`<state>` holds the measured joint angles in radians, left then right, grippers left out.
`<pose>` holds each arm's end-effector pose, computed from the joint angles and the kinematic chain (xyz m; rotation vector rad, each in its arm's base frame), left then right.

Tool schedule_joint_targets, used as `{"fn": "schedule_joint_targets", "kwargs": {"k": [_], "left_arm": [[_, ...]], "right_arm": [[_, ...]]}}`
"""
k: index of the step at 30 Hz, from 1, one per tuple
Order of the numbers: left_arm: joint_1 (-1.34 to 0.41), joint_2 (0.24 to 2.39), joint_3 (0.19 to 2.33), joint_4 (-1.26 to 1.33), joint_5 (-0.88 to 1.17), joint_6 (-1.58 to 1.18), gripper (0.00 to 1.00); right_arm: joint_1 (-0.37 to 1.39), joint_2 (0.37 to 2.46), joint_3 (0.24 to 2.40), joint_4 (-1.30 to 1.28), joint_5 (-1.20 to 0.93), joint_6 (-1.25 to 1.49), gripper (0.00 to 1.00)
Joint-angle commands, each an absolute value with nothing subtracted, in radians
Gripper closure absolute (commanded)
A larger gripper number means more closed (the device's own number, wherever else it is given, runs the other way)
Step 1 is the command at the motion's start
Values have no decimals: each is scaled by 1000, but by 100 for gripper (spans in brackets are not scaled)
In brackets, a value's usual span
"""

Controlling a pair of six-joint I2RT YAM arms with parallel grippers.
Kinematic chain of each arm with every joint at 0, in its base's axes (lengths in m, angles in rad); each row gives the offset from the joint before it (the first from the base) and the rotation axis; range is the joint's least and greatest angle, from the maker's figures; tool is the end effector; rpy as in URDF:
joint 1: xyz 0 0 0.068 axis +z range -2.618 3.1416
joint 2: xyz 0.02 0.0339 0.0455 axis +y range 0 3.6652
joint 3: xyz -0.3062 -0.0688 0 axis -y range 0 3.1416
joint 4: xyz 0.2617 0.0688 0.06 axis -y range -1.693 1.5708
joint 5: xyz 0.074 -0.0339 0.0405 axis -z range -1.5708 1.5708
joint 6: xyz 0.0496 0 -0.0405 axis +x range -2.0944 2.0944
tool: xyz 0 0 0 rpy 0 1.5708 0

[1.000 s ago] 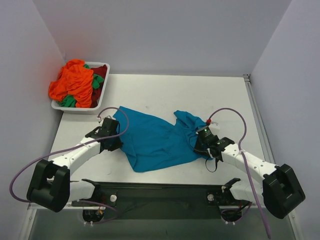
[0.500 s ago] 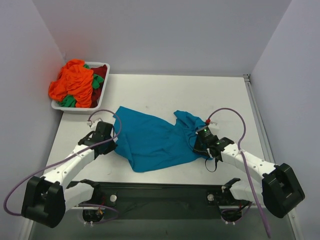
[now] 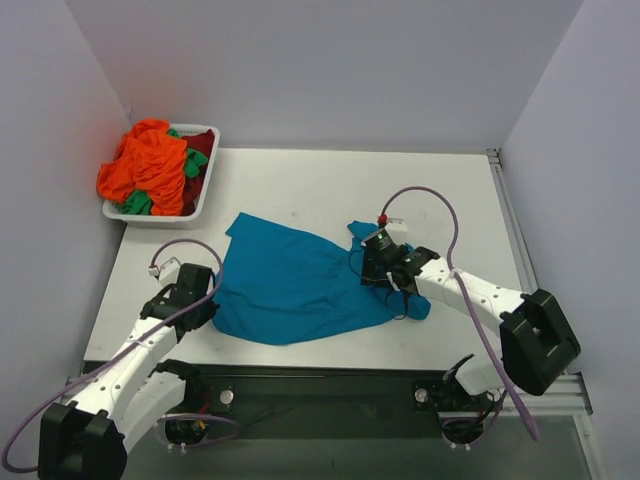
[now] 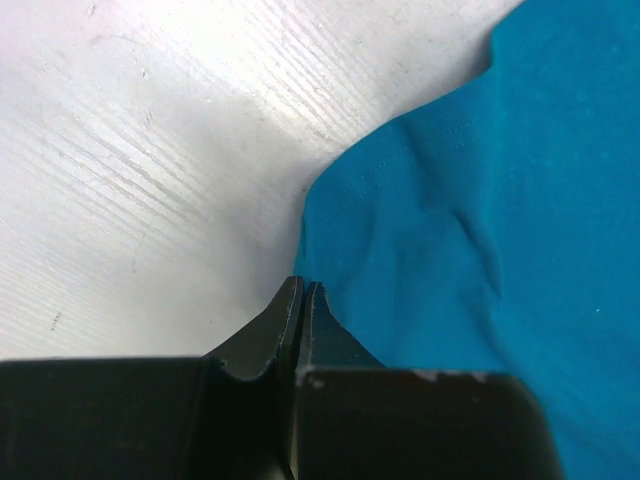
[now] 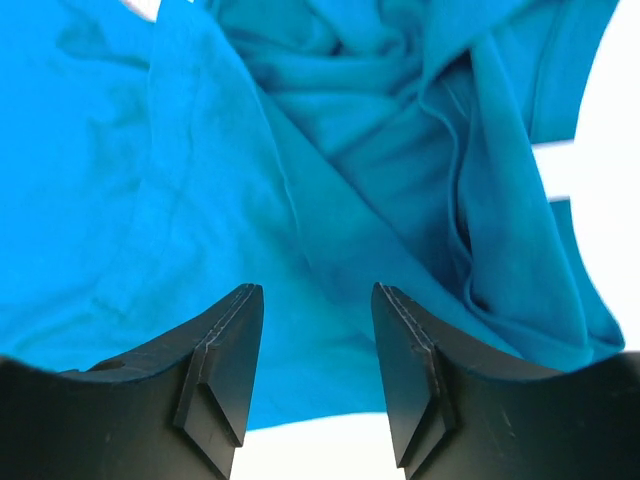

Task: Fold and stack the t-shirts
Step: Flatten out the tshirt

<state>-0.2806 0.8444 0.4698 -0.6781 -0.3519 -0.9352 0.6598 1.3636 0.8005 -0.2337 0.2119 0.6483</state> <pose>0.1410 -0.0229 0.1978 -0.9232 2.3496 -0.0137 0.2402 0.1732 0.2366 0.0893 2.3773 0.3887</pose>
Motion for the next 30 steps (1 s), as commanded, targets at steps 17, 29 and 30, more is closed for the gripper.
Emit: {"fn": "schedule_joint_targets", "kwargs": {"k": [17, 29, 30], "left_arm": [[-279, 1326, 606, -267, -186, -948, 100], [-196, 2141, 1610, -465, -28, -850, 100], [-193, 2158, 1670, -501, -32, -835, 100]], "right_arm": [[474, 1798, 1142, -314, 189, 572, 95], [261, 2293, 1995, -414, -58, 480, 99], [250, 2295, 1996, -425, -86, 480, 99]]}}
